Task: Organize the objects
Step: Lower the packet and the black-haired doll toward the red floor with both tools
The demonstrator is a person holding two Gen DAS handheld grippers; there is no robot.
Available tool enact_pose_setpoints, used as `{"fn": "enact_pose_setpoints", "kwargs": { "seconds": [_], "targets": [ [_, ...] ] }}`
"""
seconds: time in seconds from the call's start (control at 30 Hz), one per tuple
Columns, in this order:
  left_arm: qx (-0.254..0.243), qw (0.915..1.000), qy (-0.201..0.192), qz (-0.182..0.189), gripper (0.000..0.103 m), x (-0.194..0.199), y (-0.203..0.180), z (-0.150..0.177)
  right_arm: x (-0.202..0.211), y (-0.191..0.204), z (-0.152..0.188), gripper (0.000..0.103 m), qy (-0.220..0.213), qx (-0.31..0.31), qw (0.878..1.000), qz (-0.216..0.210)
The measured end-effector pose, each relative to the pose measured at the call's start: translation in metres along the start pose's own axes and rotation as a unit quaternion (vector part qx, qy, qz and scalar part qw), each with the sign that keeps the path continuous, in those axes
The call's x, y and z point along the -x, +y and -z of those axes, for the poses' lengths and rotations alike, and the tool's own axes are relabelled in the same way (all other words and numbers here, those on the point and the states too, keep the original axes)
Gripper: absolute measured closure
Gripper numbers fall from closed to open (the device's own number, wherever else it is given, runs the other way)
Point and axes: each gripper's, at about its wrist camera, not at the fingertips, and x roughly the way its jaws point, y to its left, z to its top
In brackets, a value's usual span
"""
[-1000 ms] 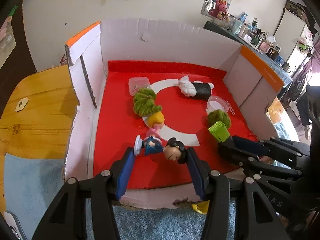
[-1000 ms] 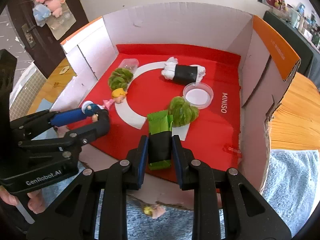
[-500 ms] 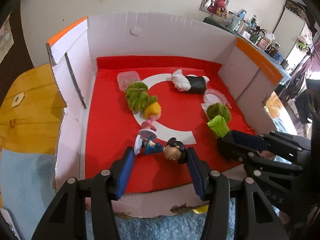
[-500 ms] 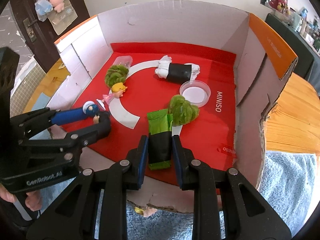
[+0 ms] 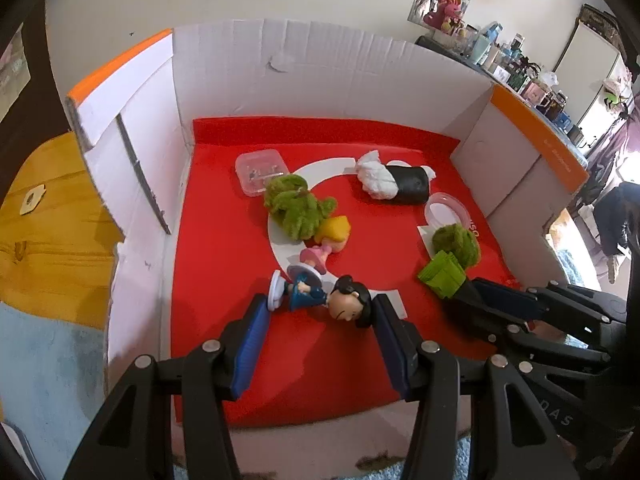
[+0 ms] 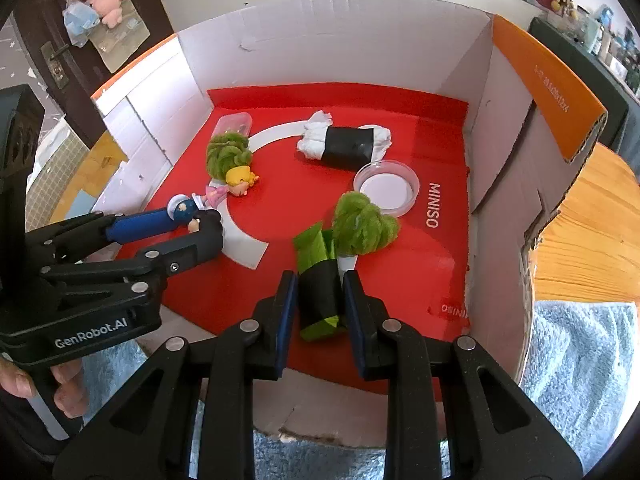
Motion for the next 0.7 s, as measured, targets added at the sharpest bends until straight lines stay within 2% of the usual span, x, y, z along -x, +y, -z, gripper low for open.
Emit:
{"fn": "enact_pose_setpoints", "kwargs": {
  "seconds": [0.53,0.7],
  "targets": [
    [0.003,1.0,-0.001,0.002,0.048,-0.0021,-0.0003,-0.0039,0.0007,0.0004,-0.0021,0.08,0.0,0.003,1.0,0.008],
    [0.005,1.0,-0.003,0.001,0.041,-0.0019,0.0,-0.0046,0.0024,0.0026,-0.0021,0.079,0.0,0.008,1.0,0.011]
  ]
}}
